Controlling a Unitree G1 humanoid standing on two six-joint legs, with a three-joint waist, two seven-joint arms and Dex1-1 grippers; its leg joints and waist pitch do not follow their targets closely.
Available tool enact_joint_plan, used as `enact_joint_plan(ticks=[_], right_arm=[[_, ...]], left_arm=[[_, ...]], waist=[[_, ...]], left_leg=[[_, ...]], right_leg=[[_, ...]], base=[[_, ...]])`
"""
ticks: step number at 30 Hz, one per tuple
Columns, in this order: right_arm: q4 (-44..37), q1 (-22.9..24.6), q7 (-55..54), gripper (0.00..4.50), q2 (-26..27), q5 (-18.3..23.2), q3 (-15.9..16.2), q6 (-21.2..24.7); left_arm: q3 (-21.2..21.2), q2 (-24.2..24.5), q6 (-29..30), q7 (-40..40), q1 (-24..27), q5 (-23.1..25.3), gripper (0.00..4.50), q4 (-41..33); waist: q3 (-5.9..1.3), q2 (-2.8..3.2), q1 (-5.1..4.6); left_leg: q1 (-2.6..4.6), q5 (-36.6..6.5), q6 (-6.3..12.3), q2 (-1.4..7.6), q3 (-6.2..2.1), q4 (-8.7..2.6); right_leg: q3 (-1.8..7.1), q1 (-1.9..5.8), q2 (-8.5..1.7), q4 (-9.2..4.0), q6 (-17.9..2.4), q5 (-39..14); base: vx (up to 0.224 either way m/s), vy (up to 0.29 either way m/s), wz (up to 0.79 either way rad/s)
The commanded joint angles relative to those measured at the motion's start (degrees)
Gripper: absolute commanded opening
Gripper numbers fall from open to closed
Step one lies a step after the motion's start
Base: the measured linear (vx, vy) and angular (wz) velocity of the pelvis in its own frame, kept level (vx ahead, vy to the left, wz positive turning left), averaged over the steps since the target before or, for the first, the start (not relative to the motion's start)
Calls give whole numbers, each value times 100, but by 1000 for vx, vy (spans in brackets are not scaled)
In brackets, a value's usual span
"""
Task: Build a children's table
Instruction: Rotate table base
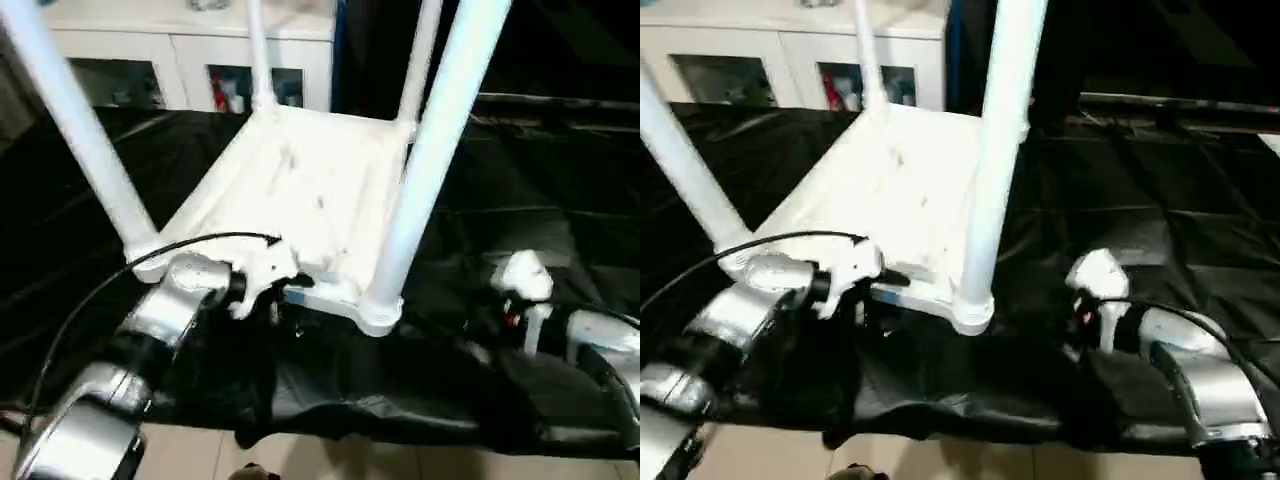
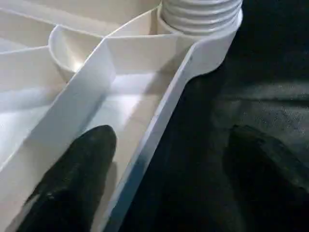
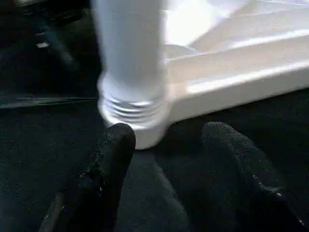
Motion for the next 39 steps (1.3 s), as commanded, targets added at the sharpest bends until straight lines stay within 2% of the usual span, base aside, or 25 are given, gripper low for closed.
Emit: enact_joint_plan(ticks=[1, 3, 5, 6, 9, 10, 11, 19, 20, 21, 22, 23, 25, 30, 31, 33, 34, 36, 37, 38, 39], right_arm=[[-41, -121, 106, 267, -97, -30, 39, 0], [-61, -173, 297, 267, -124, 16, 147, 61], [-62, -181, 353, 267, -141, 31, 165, 75], [-50, -189, 413, 267, -164, 22, 196, 76], [23, -213, 530, 267, -212, -32, 258, 58], [48, -221, 537, 267, -222, -57, 279, 48], [35, -214, 538, 267, -227, -68, 289, 46], [-131, -115, 699, 267, -397, -30, 276, 98], [-127, -102, 715, 267, -411, -36, 274, 93], [-138, -87, 715, 267, -415, -43, 276, 99], [-146, -81, 713, 267, -416, -46, 279, 106], [-292, -13, 726, 267, -443, -17, 287, 171], [-397, 55, 742, 267, -466, 7, 294, 215], [-522, 172, 726, 267, -479, 5, 359, 261], [-525, 181, 699, 267, -457, 26, 351, 264], [-526, 181, 682, 267, -444, 31, 342, 272], [-523, 182, 678, 267, -438, 25, 341, 272], [-510, 176, 629, 267, -387, 3, 344, 269], [-519, 172, 553, 267, -314, 1, 327, 271], [-520, 166, 528, 267, -292, 7, 313, 269], [-520, 166, 528, 267, -292, 7, 313, 269]], left_arm=[[-52, -40, -142, -1, -256, 101, 387, 364], [33, -138, -243, -127, -512, 38, 372, 769], [53, -162, -260, -174, -569, 19, 366, 848], [112, -215, -237, -244, -643, -48, 342, 936], [152, -332, -331, -448, -856, -71, 329, 1240], [136, -357, -377, -498, -909, -35, 309, 1347], [143, -402, -443, -508, -956, -19, 297, 1463], [93, -676, -804, -486, -1228, 188, 228, 2050], [43, -686, -892, -432, -1246, 270, 228, 2117], [8, -705, -971, -383, -1275, 342, 210, 2206], [-7, -714, -1012, -359, -1293, 379, 201, 2256], [-4, -768, -1101, -252, -1378, 427, 194, 2387], [-18, -805, -1131, -152, -1453, 479, 179, 2486], [-124, -834, -1200, -85, -1538, 683, 149, 2674], [-79, -875, -1177, -70, -1570, 695, 127, 2728], [-23, -920, -1160, -70, -1600, 677, 120, 2779], [-14, -940, -1169, -62, -1616, 684, 115, 2809], [-38, -966, -1054, 4, -1597, 736, 89, 2822], [-97, -966, -805, 50, -1543, 842, 89, 2823], [-122, -962, -733, 57, -1527, 880, 83, 2822], [-122, -962, -733, 57, -1527, 880, 81, 2822]], waist=[[-356, -52, 28], [-354, -60, 59], [-360, -53, 69], [-358, -58, 77], [-376, -61, 118], [-380, -75, 125], [-381, -58, 125], [-365, -96, 128], [-360, -86, 121], [-358, -71, 107], [-358, -79, 104], [-361, -49, 97], [-362, -74, 96], [-359, -38, 92], [-356, -37, 93], [-352, -45, 93], [-349, -24, 101], [-343, -26, 99], [-343, -26, 98], [-339, 16, 98], [-334, -1, 87]], left_leg=[[203, -1186, 278, 357, -140, -416], [199, -1239, 240, 359, -145, -428], [203, -1240, 224, 381, -150, -434], [202, -1218, 241, 375, -140, -430], [191, -1047, 334, 377, -128, -407], [182, -981, 386, 364, -120, -394], [181, -961, 411, 365, -121, -390], [191, -1095, 451, 388, -112, -400], [192, -1122, 452, 389, -111, -406], [191, -1167, 434, 388, -108, -410], [191, -1183, 425, 392, -111, -414], [189, -1190, 409, 390, -114, -413], [192, -1197, 421, 392, -112, -419], [191, -1211, 433, 402, -119, -423], [187, -1235, 418, 395, -120, -426], [189, -1277, 402, 401, -122, -432], [192, -1327, 381, 401, -126, -439], [195, -1384, 355, 407, -129, -450], [199, -1400, 349, 411, -130, -454], [205, -1454, 322, 413, -134, -461], [201, -1480, 314, 416, -136, -471]], right_leg=[[197, 172, -455, -407, -1750, 64], [193, 175, -466, -425, -1694, -170], [198, 168, -481, -417, -1693, -155], [197, 160, -472, -420, -1697, -112], [198, 163, -483, -393, -1744, 149], [196, 166, -481, -393, -1747, 220], [192, 163, -479, -393, -1748, 244], [189, 165, -495, -432, -1739, -45], [190, 157, -496, -446, -1716, -105], [190, 153, -490, -456, -1693, -155], [190, 159, -497, -457, -1687, -166], [188, 163, -493, -454, -1666, -157], [187, 163, -494, -454, -1668, -95], [186, 159, -503, -460, -1681, -42], [186, 163, -504, -463, -1692, -29], [184, 164, -510, -469, -1719, -57], [181, 160, -512, -472, -1726, -117], [183, 157, -511, -474, -1737, -141], [185, 153, -515, -476, -1747, -140], [186, 144, -517, -482, -1753, -160], [186, 148, -512, -485, -1743, -187]], base=[[0, 0, 0], [0, 0, 0], [0, 0, 0], [0, 0, 0], [0, 0, 0], [0, 0, 0], [0, 0, 0], [0, 0, 0], [0, 0, 0], [0, 0, 0], [0, 0, 0], [0, 0, 0], [0, 0, 0], [0, 0, 0], [0, 0, 0], [0, 0, 0], [0, 0, 0], [0, 0, 0], [0, 0, 0], [0, 0, 0], [0, 0, 0]])
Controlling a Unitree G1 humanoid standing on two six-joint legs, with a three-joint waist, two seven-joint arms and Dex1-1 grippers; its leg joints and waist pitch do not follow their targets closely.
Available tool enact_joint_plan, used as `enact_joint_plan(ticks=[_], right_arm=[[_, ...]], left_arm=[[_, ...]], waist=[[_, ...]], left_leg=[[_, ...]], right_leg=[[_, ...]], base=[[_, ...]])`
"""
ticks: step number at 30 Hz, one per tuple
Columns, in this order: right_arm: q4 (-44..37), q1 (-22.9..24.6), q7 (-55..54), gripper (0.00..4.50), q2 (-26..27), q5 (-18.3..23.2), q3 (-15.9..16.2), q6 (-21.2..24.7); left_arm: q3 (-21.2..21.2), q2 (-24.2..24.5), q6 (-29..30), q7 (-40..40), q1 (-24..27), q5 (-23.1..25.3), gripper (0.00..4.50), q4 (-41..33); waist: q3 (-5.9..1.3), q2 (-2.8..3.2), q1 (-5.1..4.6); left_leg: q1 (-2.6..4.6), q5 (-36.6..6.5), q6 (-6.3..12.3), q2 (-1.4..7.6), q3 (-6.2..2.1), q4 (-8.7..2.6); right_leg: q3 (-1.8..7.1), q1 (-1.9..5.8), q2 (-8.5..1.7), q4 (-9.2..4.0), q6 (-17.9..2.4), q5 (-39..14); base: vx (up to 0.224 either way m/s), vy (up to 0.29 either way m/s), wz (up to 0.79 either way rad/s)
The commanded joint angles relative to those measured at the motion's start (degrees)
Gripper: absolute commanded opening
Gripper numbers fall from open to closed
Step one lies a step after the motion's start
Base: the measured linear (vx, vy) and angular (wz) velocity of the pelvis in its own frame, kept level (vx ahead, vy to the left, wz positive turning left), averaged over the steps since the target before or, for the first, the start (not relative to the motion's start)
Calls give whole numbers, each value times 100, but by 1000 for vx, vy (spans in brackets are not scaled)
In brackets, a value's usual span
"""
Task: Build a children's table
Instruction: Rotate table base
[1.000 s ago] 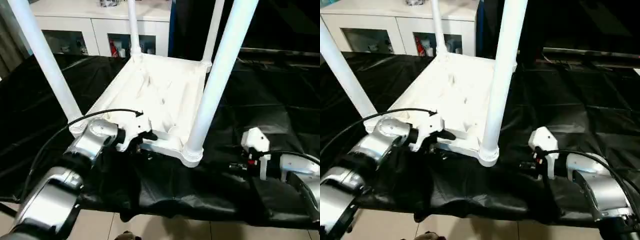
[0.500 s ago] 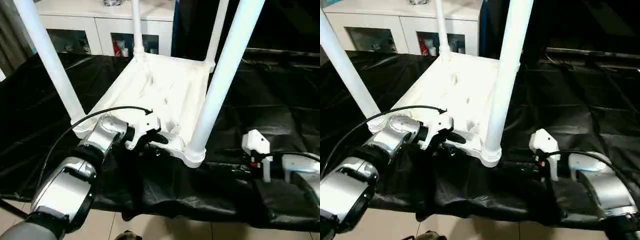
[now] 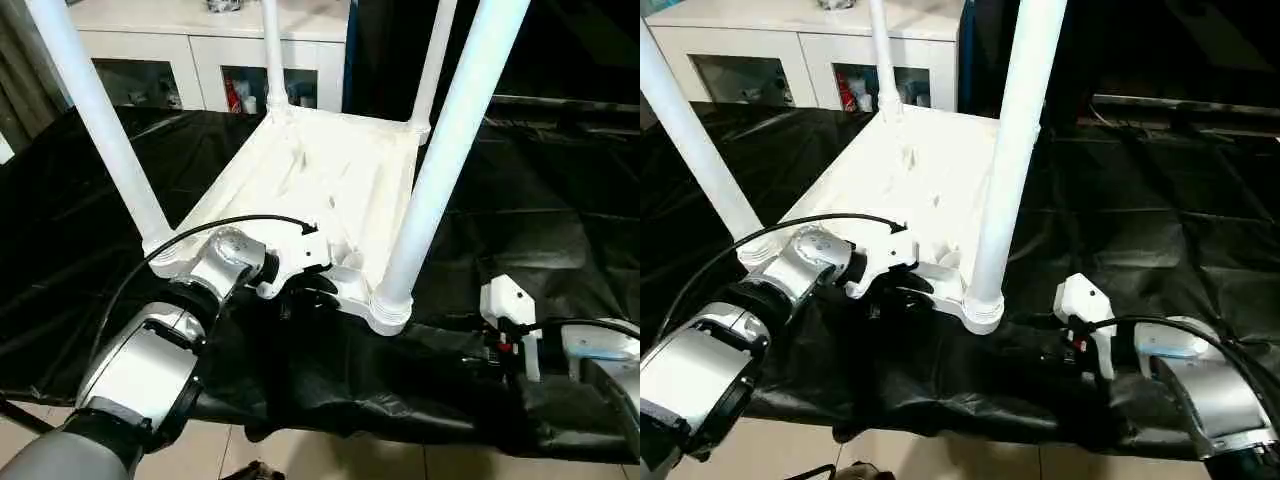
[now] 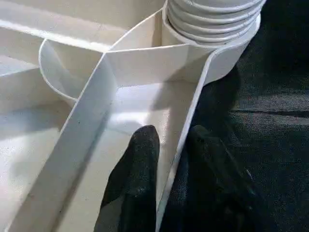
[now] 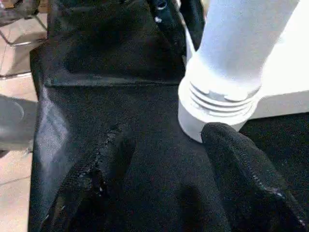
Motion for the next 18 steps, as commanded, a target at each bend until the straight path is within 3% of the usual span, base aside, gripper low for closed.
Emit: enact_joint_plan(ticks=[1, 5, 8, 11, 12, 13, 14, 18], right_arm=[[-79, -63, -145, 267, 74, 30, -74, 41], [78, -123, -520, 267, 244, -79, -147, 4], [311, -234, -1025, 267, 485, -220, -246, -21], [407, -282, -1227, 267, 651, -228, -293, -62], [423, -288, -1282, 267, 733, -198, -299, -54], [424, -294, -1301, 267, 763, -183, -287, -47], [424, -301, -1313, 267, 780, -178, -275, -42], [509, -413, -1373, 267, 855, -211, -222, -56]], left_arm=[[79, -11, 449, 229, 105, -12, 76, -20], [523, -73, 1099, 569, 326, -436, 58, -430], [802, -78, 1793, 832, 708, -720, 44, -1180], [808, 0, 2154, 905, 1266, -679, 36, -2122], [825, 34, 2402, 971, 1653, -677, 23, -2747], [817, 54, 2447, 1030, 1849, -627, 19, -3042], [801, 71, 2413, 1051, 1975, -594, 16, -3208], [658, 195, 1985, 1037, 2449, -532, 2, -3775]], waist=[[-322, -17, 6], [-317, -27, -45], [-340, -24, -146], [-325, -64, -208], [-330, -89, -232], [-330, -145, -259], [-340, -86, -264], [-311, -160, -284]], left_leg=[[192, -1512, 277, 404, -228, -471], [173, -1517, 261, 389, -224, -473], [127, -1300, 340, 368, -224, -459], [115, -1194, 472, 351, -203, -447], [105, -1071, 547, 356, -199, -438], [75, -914, 652, 358, -198, -430], [98, -858, 712, 359, -191, -418], [106, -949, 699, 374, -180, -436]], right_leg=[[198, 156, -461, -473, -1708, -272], [189, 171, -475, -480, -1733, -355], [167, 191, -460, -460, -1772, -251], [169, 177, -438, -485, -1724, -215], [172, 184, -431, -473, -1715, -111], [167, 199, -434, -453, -1707, 10], [167, 166, -424, -463, -1677, -52], [174, 133, -402, -488, -1548, -466]], base=[[0, 0, 0], [0, 0, 0], [0, 0, 0], [0, 0, 0], [0, 0, 0], [0, 0, 0], [0, 0, 0], [0, 0, 0]])
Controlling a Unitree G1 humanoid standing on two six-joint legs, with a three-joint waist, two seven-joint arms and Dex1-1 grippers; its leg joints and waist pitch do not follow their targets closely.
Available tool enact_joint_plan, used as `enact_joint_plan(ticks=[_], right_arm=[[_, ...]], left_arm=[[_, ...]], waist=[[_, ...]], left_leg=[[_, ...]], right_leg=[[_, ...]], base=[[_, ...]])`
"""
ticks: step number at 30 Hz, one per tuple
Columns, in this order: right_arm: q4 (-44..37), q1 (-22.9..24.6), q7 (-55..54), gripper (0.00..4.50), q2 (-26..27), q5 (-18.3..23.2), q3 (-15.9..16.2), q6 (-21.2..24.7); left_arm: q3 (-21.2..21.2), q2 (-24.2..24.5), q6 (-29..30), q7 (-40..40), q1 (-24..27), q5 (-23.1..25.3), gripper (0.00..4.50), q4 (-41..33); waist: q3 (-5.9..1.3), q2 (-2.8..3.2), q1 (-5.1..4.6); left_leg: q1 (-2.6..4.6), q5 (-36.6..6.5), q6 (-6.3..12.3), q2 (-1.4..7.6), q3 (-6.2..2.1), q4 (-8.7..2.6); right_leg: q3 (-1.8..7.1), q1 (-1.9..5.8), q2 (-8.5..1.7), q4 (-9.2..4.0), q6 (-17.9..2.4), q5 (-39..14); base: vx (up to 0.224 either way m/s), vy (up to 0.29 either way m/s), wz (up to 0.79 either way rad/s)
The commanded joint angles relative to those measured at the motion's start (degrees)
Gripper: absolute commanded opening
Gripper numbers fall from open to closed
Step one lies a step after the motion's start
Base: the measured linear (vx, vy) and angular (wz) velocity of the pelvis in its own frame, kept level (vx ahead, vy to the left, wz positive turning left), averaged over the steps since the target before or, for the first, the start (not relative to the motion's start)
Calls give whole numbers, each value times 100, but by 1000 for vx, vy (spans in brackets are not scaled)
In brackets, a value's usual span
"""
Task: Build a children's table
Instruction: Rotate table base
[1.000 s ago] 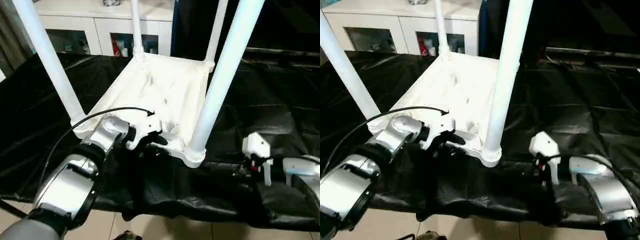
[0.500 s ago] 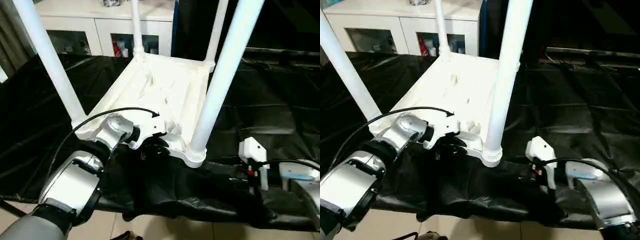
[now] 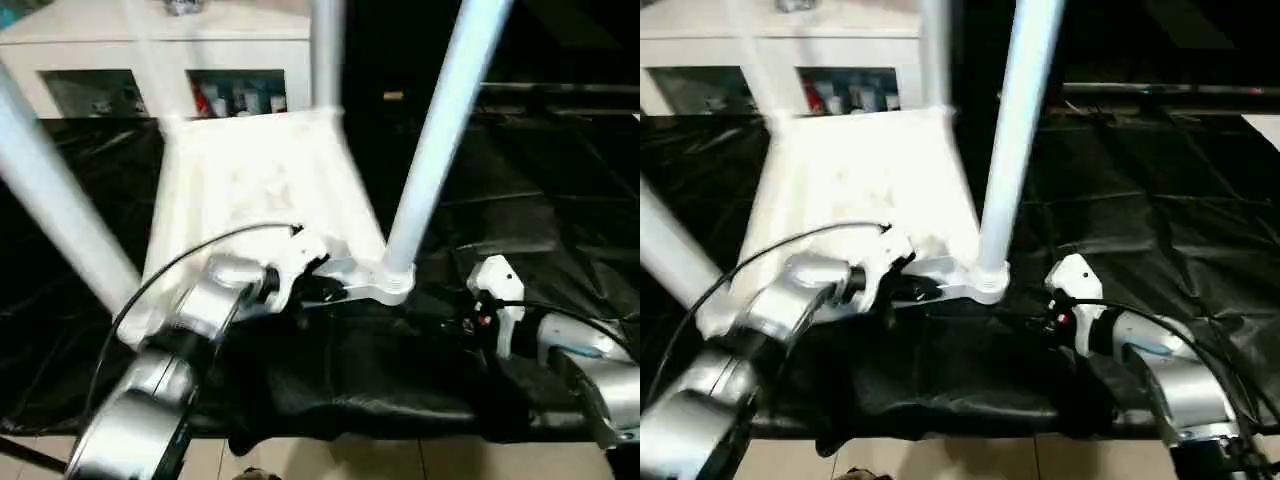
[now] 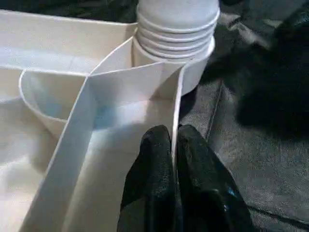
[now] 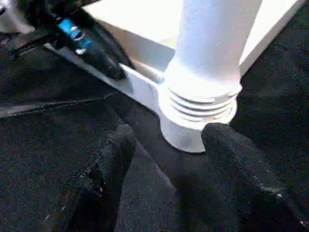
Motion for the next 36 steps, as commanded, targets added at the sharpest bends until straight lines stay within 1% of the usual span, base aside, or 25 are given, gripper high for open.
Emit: enact_joint_plan(ticks=[1, 2, 3, 4, 6, 7, 8, 9, 11, 12, 13, 14, 15, 18, 19, 20, 22, 23, 24, 26, 27, 31, 33, 34, 36], right_arm=[[102, -182, -46, 267, 31, -40, -6, -54], [168, -229, -53, 267, 39, -63, -11, -91], [227, -278, -55, 267, 38, -78, -16, -126], [295, -333, -50, 267, 30, -88, -28, -164], [402, -431, -40, 267, 22, -106, -66, -236], [462, -491, 0, 267, 12, -79, -101, -260], [502, -541, 39, 284, 0, -52, -126, -257], [568, -593, 115, 294, -42, -25, -149, -282], [659, -663, 193, 304, -91, -1, -173, -310], [694, -688, 199, 306, -104, -2, -185, -330], [724, -715, 206, 326, -126, -10, -188, -362], [740, -731, 213, 342, -143, -15, -188, -381], [739, -731, 254, 342, -173, -19, -174, -401], [663, -686, 395, 343, -250, -15, -118, -426], [657, -673, 428, 343, -260, -10, -118, -426], [658, -672, 431, 343, -261, -10, -120, -427], [684, -681, 441, 343, -272, -15, -136, -445], [648, -668, 450, 343, -279, -9, -164, -432], [648, -668, 450, 343, -279, -9, -164, -432], [547, -612, 491, 343, -291, 46, -179, -386], [532, -601, 502, 343, -295, 58, -177, -379], [468, -516, 614, 343, -322, 49, -103, -384], [470, -514, 600, 343, -303, 29, -81, -396], [470, -523, 593, 343, -290, 27, -71, -393], [467, -539, 589, 343, -276, 22, -58, -390]], left_arm=[[-114, 169, -131, 32, 335, 68, 2, -59], [-200, 232, -389, -40, 395, 109, 2, -101], [-285, 302, -522, -118, 459, 137, 2, -190], [-372, 369, -604, -157, 498, 205, 2, -225], [-476, 457, -584, -166, 555, 305, 2, -377], [-516, 461, -612, -228, 525, 317, 2, -340], [-546, 469, -599, -307, 512, 312, 0, -360], [-558, 445, -647, -392, 439, 294, 0, -287], [-542, 392, -757, -475, 327, 227, 0, -171], [-480, 327, -814, -521, 251, 120, 29, -74], [-440, 285, -943, -599, 117, 16, 57, 65], [-422, 266, -1008, -649, 7, -35, 57, 172], [-428, 268, -1028, -716, -101, -59, 57, 269], [-535, 335, -830, -1020, -257, -54, 97, 342], [-567, 351, -798, -1126, -345, -38, 97, 398], [-567, 348, -799, -1128, -366, -33, 97, 419], [-579, 326, -900, -1060, -518, 68, 97, 633], [-596, 304, -978, -1027, -644, 149, 97, 830], [-596, 304, -978, -1027, -644, 149, 97, 830], [-570, 236, -1102, -1002, -799, 151, 97, 1106], [-571, 226, -1131, -1005, -830, 148, 97, 1165], [-595, 193, -1316, -916, -969, 214, 97, 1501], [-585, 171, -1490, -864, -1029, 241, 97, 1679], [-576, 159, -1578, -840, -1065, 263, 70, 1772], [-571, 156, -1607, -830, -1090, 274, 61, 1825]], waist=[[-328, -190, 47], [-318, -183, 56], [-313, -208, 37], [-316, -180, 51], [-318, -186, 51], [-320, -186, 52], [-322, -198, 66], [-326, -239, 73], [-333, -229, 89], [-339, -233, 98], [-336, -216, 106], [-341, -219, 118], [-340, -215, 126], [-355, -200, 174], [-366, -214, 211], [-379, -164, 222], [-380, -146, 225], [-380, -126, 224], [-380, -126, 224], [-366, -127, 231], [-373, -129, 234], [-386, -121, 235], [-379, -128, 236], [-378, -131, 239], [-376, -117, 241]], left_leg=[[112, -1000, 642, 375, -203, -397], [136, -1102, 578, 373, -198, -407], [131, -1139, 541, 374, -194, -415], [144, -1188, 461, 385, -201, -428], [156, -1195, 393, 386, -193, -437], [157, -1186, 375, 380, -187, -432], [164, -1159, 362, 376, -180, -429], [155, -1116, 375, 368, -174, -424], [157, -1034, 395, 364, -173, -413], [159, -1007, 403, 365, -171, -407], [160, -991, 409, 360, -167, -405], [171, -1011, 409, 354, -164, -398], [168, -1011, 404, 348, -162, -396], [175, -955, 409, 360, -161, -388], [167, -811, 474, 366, -162, -376], [173, -749, 503, 360, -156, -363], [162, -721, 537, 353, -156, -350], [160, -791, 527, 350, -162, -351], [160, -791, 527, 350, -162, -351], [170, -1028, 435, 356, -168, -368], [175, -1054, 411, 363, -172, -371], [164, -960, 453, 368, -178, -364], [163, -1002, 472, 358, -174, -358], [166, -1031, 462, 362, -174, -361], [166, -1056, 452, 368, -178, -366]], right_leg=[[195, 176, -391, -476, -1502, -592], [201, 150, -388, -511, -1442, -768], [208, 149, -386, -512, -1418, -828], [213, 144, -391, -503, -1378, -876], [218, 130, -380, -494, -1374, -780], [221, 129, -378, -488, -1377, -737], [225, 128, -379, -480, -1387, -645], [225, 142, -385, -475, -1390, -568], [225, 144, -390, -458, -1413, -441], [225, 153, -393, -456, -1433, -369], [226, 151, -391, -451, -1450, -310], [224, 147, -389, -459, -1461, -313], [224, 150, -392, -459, -1469, -313], [223, 161, -391, -437, -1484, -165], [218, 172, -394, -399, -1541, 112], [214, 166, -380, -391, -1564, 254], [209, 168, -372, -377, -1618, 454], [207, 179, -380, -386, -1636, 437], [207, 179, -380, -386, -1636, 437], [203, 184, -387, -420, -1642, 107], [205, 192, -393, -415, -1644, 86], [200, 199, -391, -387, -1697, 346], [199, 202, -398, -405, -1700, 300], [199, 200, -398, -407, -1696, 233], [199, 198, -403, -412, -1694, 172]], base=[[0, 0, 0], [0, 0, 0], [0, 0, 0], [0, 0, 0], [0, 0, 0], [0, 0, 0], [0, 0, 0], [0, 0, 0], [0, 0, 0], [0, 0, 0], [0, 0, 0], [0, 0, 0], [0, 0, 0], [0, 0, 0], [0, 0, 0], [0, 0, 0], [0, 0, 0], [0, 0, 0], [0, 0, 0], [0, 0, 0], [0, 0, 0], [0, 0, 0], [0, 0, 0], [0, 0, 0], [0, 0, 0]])
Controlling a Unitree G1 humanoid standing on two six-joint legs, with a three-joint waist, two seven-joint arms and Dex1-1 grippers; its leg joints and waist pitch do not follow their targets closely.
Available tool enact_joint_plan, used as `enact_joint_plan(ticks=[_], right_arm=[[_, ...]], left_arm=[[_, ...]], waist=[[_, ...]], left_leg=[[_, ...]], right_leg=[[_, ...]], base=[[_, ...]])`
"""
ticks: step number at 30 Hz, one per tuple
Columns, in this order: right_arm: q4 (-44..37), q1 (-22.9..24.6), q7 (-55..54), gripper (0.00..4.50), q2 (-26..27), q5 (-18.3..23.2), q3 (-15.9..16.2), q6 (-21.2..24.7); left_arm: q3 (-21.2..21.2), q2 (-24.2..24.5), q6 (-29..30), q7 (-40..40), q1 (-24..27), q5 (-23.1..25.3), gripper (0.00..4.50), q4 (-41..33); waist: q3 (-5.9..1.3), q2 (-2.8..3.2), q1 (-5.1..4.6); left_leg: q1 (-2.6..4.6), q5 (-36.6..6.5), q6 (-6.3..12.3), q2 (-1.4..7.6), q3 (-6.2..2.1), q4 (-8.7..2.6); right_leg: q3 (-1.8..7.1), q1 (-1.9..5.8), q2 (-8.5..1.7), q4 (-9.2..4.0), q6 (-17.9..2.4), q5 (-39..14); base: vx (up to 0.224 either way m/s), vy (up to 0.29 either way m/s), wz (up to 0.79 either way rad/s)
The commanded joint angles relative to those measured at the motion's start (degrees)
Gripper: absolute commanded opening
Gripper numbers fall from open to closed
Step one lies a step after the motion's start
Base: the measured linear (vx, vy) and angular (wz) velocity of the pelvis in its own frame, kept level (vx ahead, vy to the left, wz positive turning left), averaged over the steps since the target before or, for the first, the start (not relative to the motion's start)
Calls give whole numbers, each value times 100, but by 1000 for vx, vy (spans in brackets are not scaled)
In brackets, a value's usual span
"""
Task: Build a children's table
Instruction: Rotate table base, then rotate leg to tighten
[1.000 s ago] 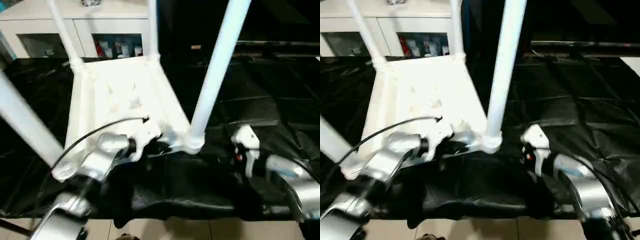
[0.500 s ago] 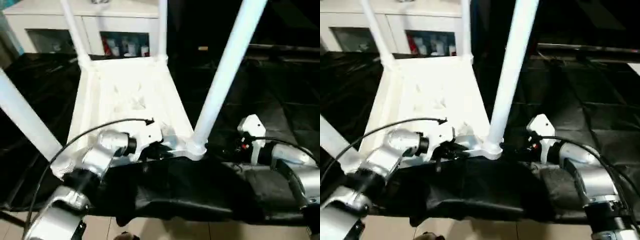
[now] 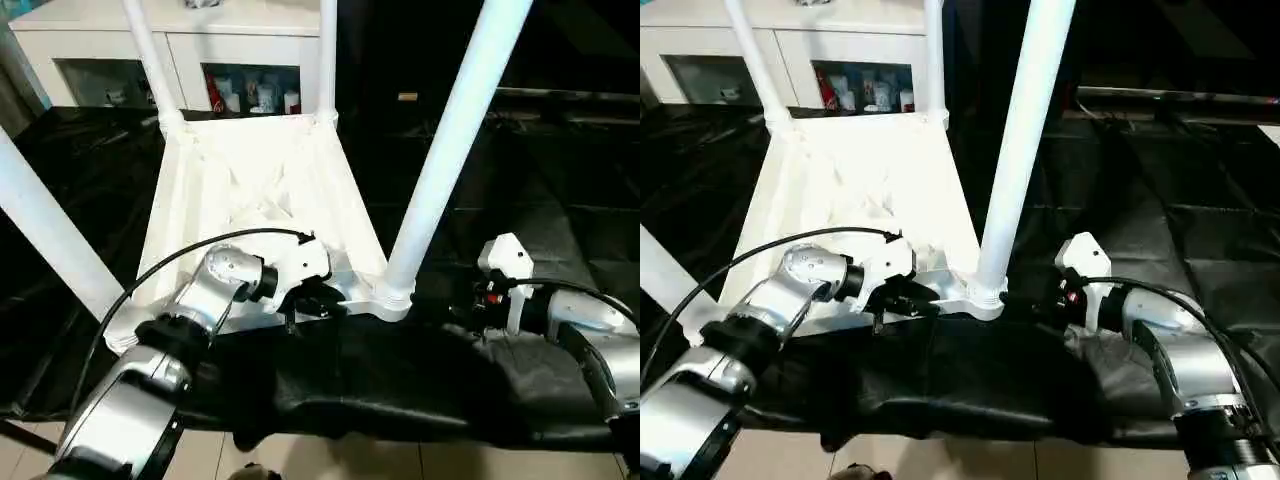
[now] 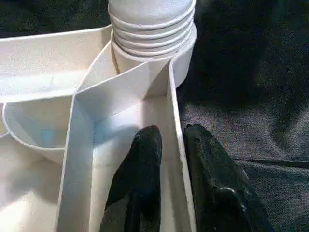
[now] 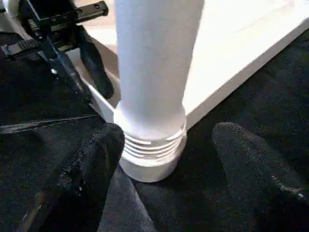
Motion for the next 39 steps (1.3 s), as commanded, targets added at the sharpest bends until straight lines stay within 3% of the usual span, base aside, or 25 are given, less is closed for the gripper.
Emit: enact_joint_plan(ticks=[1, 8, 9, 12, 14, 16, 18, 19, 20, 21, 23, 24, 26, 29, 39], right_arm=[[-135, 7, 0, 343, -10, -11, 79, -18], [-29, -53, 119, 343, 76, -84, 194, -107], [59, -94, 135, 378, 122, -73, 213, -86], [192, -177, 137, 383, 187, -72, 237, -64], [376, -304, 106, 420, 283, -203, 358, -175], [541, -399, 24, 424, 348, -334, 429, -300], [741, -517, -23, 424, 432, -389, 475, -367], [852, -581, -48, 424, 474, -421, 501, -409], [965, -647, -11, 424, 524, -429, 536, -448], [1035, -691, 1, 424, 559, -446, 553, -476], [1130, -757, -1, 424, 612, -473, 572, -532], [1218, -820, -6, 424, 661, -489, 574, -590], [1365, -936, 2, 424, 745, -490, 574, -646], [1647, -1099, 10, 385, 846, -558, 594, -819], [2051, -1260, 114, 307, 968, -606, 616, -1039]], left_arm=[[-22, 20, -93, 155, -120, 109, 50, 174], [3, 79, -195, 4, -160, 89, 6, 418], [33, 90, -204, -6, -146, 62, 0, 425], [79, 96, -238, -18, -136, 38, 0, 442], [153, 56, -312, -98, -113, -68, 0, 453], [191, 34, -344, -107, -106, -120, 0, 438], [209, 27, -332, -141, -105, -161, 0, 412], [215, 25, -324, -159, -107, -178, 0, 402], [220, 30, -320, -201, -105, -189, 0, 399], [219, 38, -332, -214, -104, -186, 0, 408], [216, 50, -350, -228, -99, -181, 0, 421], [221, 56, -361, -240, -96, -172, 0, 438], [222, 66, -357, -273, -84, -160, 0, 447], [228, 74, -355, -292, -71, -146, 0, 459], [266, 83, -356, -304, -100, -113, 0, 547]], waist=[[-354, -47, 17], [-337, -56, 10], [-335, -55, 15], [-344, -50, 10], [-348, -41, 9], [-345, -68, 12], [-343, -58, 19], [-350, -25, 18], [-351, -49, 15], [-354, -11, 18], [-354, -27, 15], [-354, 14, 18], [-353, -9, 11], [-352, 21, 16], [-341, 24, 8]], left_leg=[[178, -1128, 422, 377, -195, -391], [196, -1381, 295, 381, -195, -421], [195, -1409, 272, 381, -196, -426], [191, -1366, 252, 386, -198, -431], [187, -1312, 259, 383, -197, -431], [183, -1300, 255, 380, -190, -424], [180, -1266, 276, 375, -186, -418], [179, -1249, 275, 377, -190, -418], [177, -1215, 276, 378, -186, -418], [176, -1171, 302, 379, -189, -415], [175, -1168, 324, 377, -182, -410], [176, -1191, 316, 379, -186, -411], [178, -1265, 290, 381, -182, -417], [183, -1227, 292, 385, -180, -417], [183, -1322, 291, 387, -176, -428]], right_leg=[[192, 202, -395, -434, -1689, 46], [205, 178, -407, -471, -1644, -308], [205, 176, -409, -476, -1637, -392], [204, 173, -406, -460, -1657, -304], [197, 169, -398, -443, -1690, -171], [204, 172, -416, -441, -1693, -161], [207, 174, -420, -449, -1687, -166], [201, 169, -418, -441, -1701, -159], [200, 178, -403, -432, -1701, -75], [197, 178, -405, -419, -1725, 11], [196, 179, -401, -417, -1745, 80], [197, 174, -408, -415, -1744, 63], [196, 179, -406, -422, -1755, -23], [197, 169, -403, -418, -1773, 19], [199, 169, -400, -429, -1773, -76]], base=[[0, 0, 0], [0, 0, 0], [0, 0, 0], [0, 0, 0], [0, 0, 0], [0, 0, 0], [0, 0, 0], [0, 0, 0], [0, 0, 0], [0, 0, 0], [0, 0, 0], [0, 0, 0], [0, 0, 0], [0, 0, 0], [0, 0, 0]])
